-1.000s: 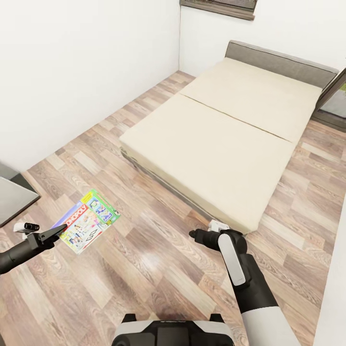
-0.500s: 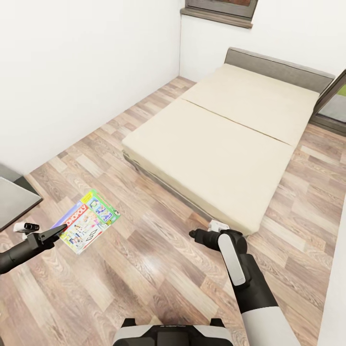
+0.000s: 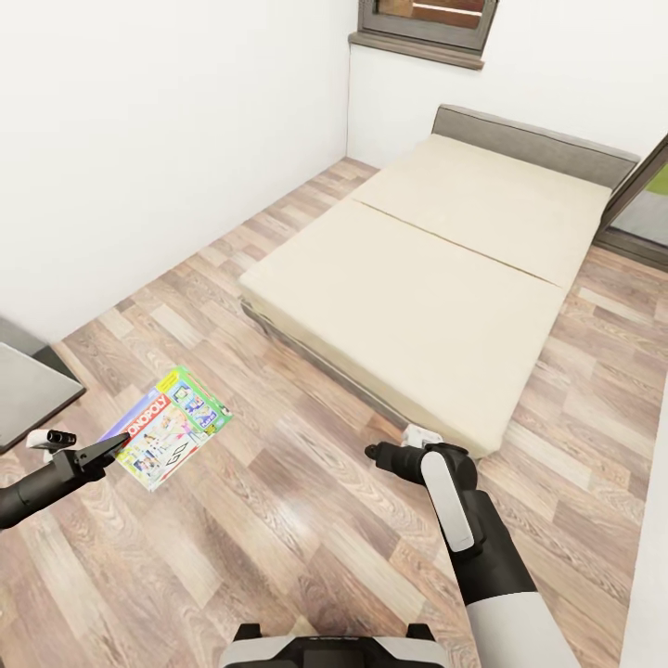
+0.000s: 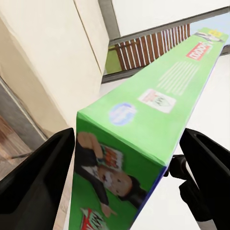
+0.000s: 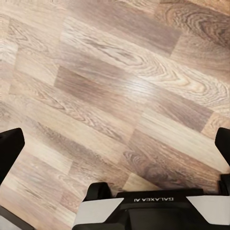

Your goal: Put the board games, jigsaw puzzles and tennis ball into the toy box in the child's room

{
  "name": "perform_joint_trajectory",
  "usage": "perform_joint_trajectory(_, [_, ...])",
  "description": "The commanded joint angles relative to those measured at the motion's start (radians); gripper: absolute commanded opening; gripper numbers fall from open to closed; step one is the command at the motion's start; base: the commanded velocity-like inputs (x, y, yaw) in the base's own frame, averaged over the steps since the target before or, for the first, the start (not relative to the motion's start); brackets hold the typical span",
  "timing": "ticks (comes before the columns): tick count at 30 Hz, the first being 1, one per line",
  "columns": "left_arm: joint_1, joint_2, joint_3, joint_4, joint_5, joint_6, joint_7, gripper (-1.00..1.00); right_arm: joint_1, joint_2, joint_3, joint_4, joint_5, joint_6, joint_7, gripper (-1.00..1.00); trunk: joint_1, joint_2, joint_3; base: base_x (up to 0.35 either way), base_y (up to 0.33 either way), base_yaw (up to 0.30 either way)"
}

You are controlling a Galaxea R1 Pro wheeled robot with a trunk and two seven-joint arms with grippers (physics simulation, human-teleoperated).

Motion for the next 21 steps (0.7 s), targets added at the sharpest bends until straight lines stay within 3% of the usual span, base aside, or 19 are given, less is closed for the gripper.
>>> perform_joint_trajectory(1, [0.0, 0.0, 0.0, 0.0, 0.0, 0.01, -0.004, -1.0, 0.0, 0.0, 0.001, -0.001, -0.01, 0.002, -0.011, 1.0, 0.0, -0.001, 0.001, -0.001, 0.002, 0.0])
perform_joint_trajectory(21, [0.0, 0.0, 0.0, 0.001, 0.0, 0.01, -0.004, -1.0, 0.0, 0.0, 0.0, -0.001, -0.01, 0.002, -0.011, 1.0, 0.0, -0.001, 0.034, 0.0, 0.0, 0.0])
